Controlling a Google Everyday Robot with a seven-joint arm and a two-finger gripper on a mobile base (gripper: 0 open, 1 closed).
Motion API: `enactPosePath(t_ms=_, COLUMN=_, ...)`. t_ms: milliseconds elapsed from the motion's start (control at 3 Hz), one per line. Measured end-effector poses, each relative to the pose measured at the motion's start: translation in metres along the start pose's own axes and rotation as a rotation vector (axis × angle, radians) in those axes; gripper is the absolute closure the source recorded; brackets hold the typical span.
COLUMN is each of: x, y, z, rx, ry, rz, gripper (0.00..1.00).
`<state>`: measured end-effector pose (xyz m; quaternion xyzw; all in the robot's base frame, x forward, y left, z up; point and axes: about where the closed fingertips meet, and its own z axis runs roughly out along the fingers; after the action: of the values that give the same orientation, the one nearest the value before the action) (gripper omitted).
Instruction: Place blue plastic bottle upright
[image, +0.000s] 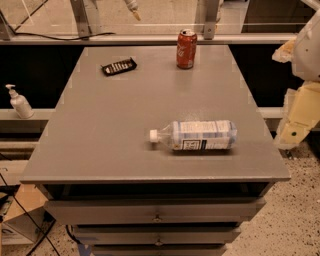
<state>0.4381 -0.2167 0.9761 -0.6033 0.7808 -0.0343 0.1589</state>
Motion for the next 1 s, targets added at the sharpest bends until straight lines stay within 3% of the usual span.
enactPosePath(t_ms=333, x=-0.003, y=0.001, z=-0.001, rx=0.007, ry=-0.005, rz=-0.010, gripper=0.00)
enactPosePath(t_ms=667, x=-0.021, y=0.006, z=0.006, rx=-0.021, ry=-0.042, rz=-0.051, gripper=0.00)
enactPosePath(t_ms=1000, x=-0.043, y=0.018, z=0.021, rx=-0.085, ry=-0.084, rz=-0.114, gripper=0.00)
